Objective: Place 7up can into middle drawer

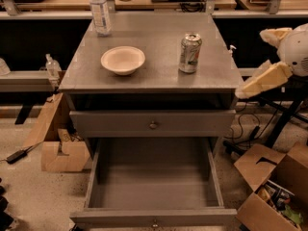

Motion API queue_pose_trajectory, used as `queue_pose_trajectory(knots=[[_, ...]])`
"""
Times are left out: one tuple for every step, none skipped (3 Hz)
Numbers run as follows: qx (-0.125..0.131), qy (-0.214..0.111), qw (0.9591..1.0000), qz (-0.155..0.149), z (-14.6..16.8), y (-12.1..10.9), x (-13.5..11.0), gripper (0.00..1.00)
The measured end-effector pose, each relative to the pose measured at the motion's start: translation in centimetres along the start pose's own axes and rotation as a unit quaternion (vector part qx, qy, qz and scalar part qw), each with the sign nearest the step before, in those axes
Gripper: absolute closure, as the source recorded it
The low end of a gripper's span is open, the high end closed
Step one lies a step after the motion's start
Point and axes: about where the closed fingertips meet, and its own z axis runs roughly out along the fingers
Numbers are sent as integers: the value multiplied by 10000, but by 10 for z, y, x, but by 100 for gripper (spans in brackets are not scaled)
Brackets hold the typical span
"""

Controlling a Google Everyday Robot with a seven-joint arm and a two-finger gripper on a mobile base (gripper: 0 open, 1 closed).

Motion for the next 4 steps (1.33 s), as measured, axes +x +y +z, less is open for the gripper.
queue_pose_trajectory(knots=[[338,-1269,9906,392,21,-18,-16,0],[872,-2027,9724,759,23,-36,-28,0],[1088,-2130,9678,791,21,-47,-39,0],[1029,-2159,9680,759,38,-42,-37,0]])
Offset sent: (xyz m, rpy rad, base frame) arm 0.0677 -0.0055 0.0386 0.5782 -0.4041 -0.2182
